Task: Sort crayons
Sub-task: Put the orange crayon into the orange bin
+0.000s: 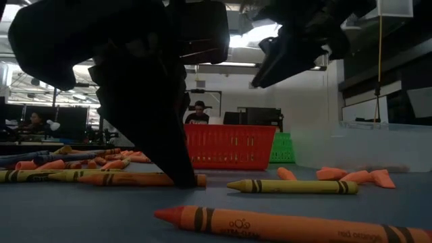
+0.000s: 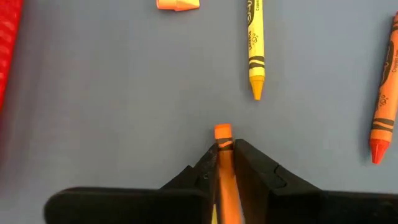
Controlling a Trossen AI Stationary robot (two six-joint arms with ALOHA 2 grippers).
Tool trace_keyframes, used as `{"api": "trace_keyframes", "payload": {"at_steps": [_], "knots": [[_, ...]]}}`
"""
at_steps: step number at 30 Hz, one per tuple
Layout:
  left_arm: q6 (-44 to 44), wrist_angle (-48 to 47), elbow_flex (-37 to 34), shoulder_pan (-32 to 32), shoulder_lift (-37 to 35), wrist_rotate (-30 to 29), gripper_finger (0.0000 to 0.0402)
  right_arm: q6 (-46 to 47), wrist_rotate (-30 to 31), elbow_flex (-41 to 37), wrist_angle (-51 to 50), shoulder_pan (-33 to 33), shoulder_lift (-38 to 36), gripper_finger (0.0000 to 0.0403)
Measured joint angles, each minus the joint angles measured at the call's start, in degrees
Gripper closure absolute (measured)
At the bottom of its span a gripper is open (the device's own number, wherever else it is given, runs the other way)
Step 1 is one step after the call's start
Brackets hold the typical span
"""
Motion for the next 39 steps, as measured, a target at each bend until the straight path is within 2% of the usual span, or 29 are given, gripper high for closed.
{"api": "trace_keyframes", "payload": {"at_steps": [6,19,26,33,39], "knots": [[0.01,0.0,0.0,0.09,0.0,-0.15,0.0396,2.46,-0.02,0.0,-7.51,0.0,-6.68,0.0274],[-0.92,0.42,-0.09,2.78,-1.62,0.29,0.0397,12.26,0.02,0.0,-27.24,0.07,-23.23,0.0274],[-0.77,1.41,-0.09,5.65,-5.33,0.9,0.0396,13.61,0.07,0.0,-31.59,0.07,-26.64,0.0274],[-0.23,2.17,-0.07,9.21,-9.61,2.19,0.0396,13.61,0.03,0.0,-31.73,0.07,-26.63,0.0274],[6.04,2.63,-0.07,13.66,-12.71,2.19,0.0396,13.63,0.0,-0.02,-31.71,0.07,-26.55,0.0274]]}}
